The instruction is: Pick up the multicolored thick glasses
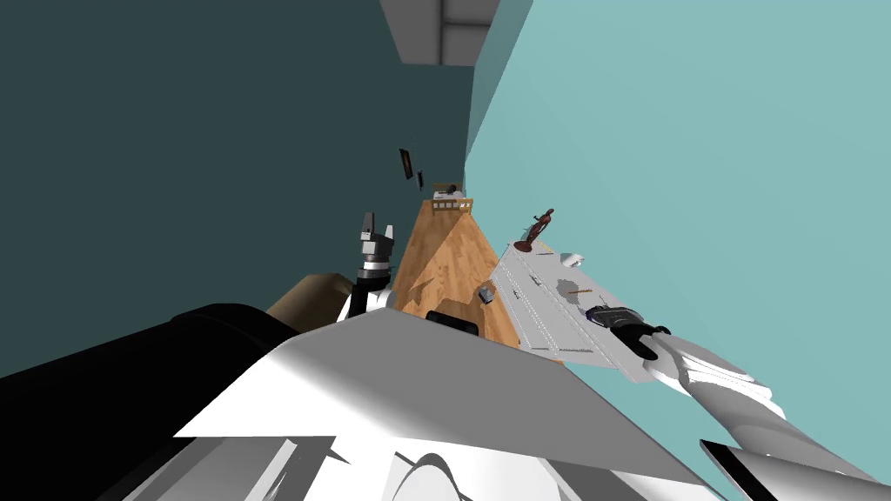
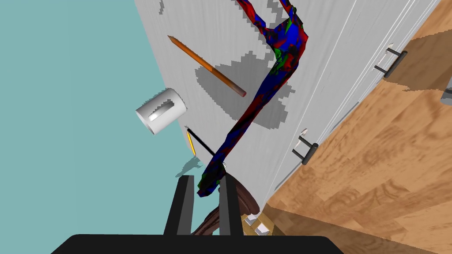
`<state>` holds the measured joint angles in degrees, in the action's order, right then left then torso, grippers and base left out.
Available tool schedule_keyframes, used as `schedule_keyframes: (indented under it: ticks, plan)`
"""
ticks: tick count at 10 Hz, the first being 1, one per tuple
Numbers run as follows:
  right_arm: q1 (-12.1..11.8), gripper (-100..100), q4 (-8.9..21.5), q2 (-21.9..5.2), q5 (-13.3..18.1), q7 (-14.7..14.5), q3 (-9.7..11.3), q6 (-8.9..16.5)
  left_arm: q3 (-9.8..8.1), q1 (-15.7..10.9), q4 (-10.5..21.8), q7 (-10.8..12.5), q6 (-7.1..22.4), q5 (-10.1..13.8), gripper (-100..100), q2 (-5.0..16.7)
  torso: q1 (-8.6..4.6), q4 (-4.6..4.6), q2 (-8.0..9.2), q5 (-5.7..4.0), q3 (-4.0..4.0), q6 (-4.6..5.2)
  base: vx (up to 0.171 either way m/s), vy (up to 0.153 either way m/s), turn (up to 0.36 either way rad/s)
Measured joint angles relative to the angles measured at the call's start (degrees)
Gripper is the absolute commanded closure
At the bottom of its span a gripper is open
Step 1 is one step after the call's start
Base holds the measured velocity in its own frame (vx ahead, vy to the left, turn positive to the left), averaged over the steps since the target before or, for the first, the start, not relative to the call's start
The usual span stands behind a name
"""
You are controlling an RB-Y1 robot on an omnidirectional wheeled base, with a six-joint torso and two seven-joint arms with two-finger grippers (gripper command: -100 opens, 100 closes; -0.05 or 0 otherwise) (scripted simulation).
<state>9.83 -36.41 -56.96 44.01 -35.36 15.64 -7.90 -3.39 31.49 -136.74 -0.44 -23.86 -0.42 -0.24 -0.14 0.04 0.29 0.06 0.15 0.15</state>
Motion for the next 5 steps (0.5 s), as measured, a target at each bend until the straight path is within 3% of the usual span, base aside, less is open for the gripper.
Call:
schedule_keyframes:
  ticks: [1,2,4,5]
  plan:
    - [-0.2,100,0.7,0.1,0.1,-0.3,-0.7,-0.2,0.00,0.0,0.0,0.0,0.0,0.0,0,0.0,-0.08,-0.02,-0.06,-0.02,-0.04,0.02,0.004,-0.003,-0.026]
    - [0.0,100,1.7,0.5,0.2,-0.9,-1.4,-0.6,0.00,0.0,0.0,0.0,0.0,0.0,0,0.0,-0.10,-0.03,-0.12,-0.03,-0.07,-0.04,-0.062,0.022,0.245]
    - [0.5,100,5.3,1.6,0.9,-2.6,-4.8,-3.0,0.00,0.0,0.0,0.0,0.0,0.0,0,0.0,0.05,-0.01,0.03,-0.02,0.00,-0.09,-0.050,0.020,0.095]
    - [0.4,0,5.5,1.6,0.9,-2.7,-4.9,-3.2,0.00,0.0,0.0,0.0,0.0,0.0,0,0.0,0.00,-0.01,-0.04,0.01,-0.02,-0.06,0.000,0.000,0.000]
